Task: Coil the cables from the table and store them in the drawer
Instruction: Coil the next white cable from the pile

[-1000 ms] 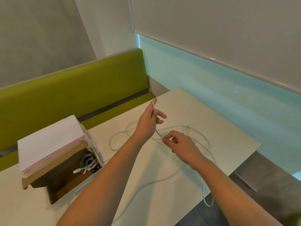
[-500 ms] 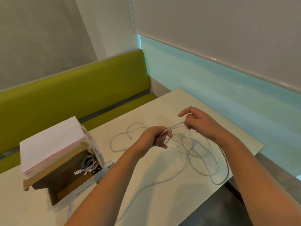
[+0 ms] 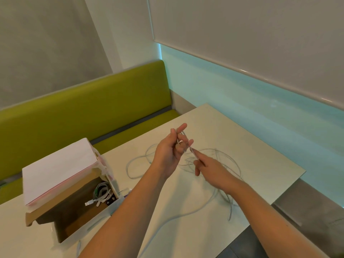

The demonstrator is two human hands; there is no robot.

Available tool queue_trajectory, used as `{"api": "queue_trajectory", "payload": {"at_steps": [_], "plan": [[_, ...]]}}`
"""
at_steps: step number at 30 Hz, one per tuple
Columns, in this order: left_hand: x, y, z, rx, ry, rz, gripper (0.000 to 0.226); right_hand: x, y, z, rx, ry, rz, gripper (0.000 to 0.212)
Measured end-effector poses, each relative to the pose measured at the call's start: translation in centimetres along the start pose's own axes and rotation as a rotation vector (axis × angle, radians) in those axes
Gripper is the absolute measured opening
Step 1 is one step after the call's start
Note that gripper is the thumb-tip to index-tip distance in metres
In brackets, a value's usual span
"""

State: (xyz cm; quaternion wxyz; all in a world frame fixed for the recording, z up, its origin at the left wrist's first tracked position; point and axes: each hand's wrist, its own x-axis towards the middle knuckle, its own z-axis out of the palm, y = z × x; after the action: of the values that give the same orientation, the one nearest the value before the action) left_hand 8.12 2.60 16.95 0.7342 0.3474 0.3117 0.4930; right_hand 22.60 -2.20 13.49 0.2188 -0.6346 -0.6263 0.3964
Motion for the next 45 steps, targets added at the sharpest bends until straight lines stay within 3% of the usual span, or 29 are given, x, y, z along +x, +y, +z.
{"api": "queue_trajectory", "payload": {"at_steps": [6,10,15,19,27,30,35,41,43,45], "plan": [[0.8,-0.6,0.1,0.350,0.049,0.161,0.041,-1.2,-0.1,0.5,-0.006,-0.174,0.117,0.042],[0.6,-1.5,0.5,0.681,0.016,0.215,0.033,-1.9,-1.2,-0.8,-0.112,-0.239,0.080,0.040],[-0.2,-2.3,-0.2,1.201,-0.118,0.157,0.028,-1.8,-2.7,-4.5,-0.078,-0.118,0.086,0.019],[-0.2,-2.0,-0.6,1.363,-0.146,0.119,0.028,-1.8,-3.1,-7.6,-0.066,-0.024,0.075,0.022],[0.1,-1.4,-0.1,1.057,-0.069,0.066,0.039,-0.4,-3.5,-10.1,-0.042,0.230,0.027,0.028],[0.1,-0.7,0.5,0.961,-0.114,0.041,0.041,0.3,-3.2,-10.6,-0.022,0.290,-0.039,0.019],[0.2,0.1,1.6,0.579,-0.159,-0.021,0.042,1.7,-2.1,-9.8,-0.171,0.330,-0.225,0.020],[1.0,0.9,1.7,-0.025,-0.087,-0.160,0.041,2.4,0.4,-6.9,-0.410,0.356,-0.167,0.040],[1.2,1.3,1.9,-0.184,-0.108,-0.148,0.039,2.4,1.1,-6.1,-0.374,0.391,-0.135,0.039],[1.4,1.4,2.1,-0.255,-0.097,-0.108,0.037,2.3,1.1,-5.4,-0.199,0.385,-0.087,0.024]]}}
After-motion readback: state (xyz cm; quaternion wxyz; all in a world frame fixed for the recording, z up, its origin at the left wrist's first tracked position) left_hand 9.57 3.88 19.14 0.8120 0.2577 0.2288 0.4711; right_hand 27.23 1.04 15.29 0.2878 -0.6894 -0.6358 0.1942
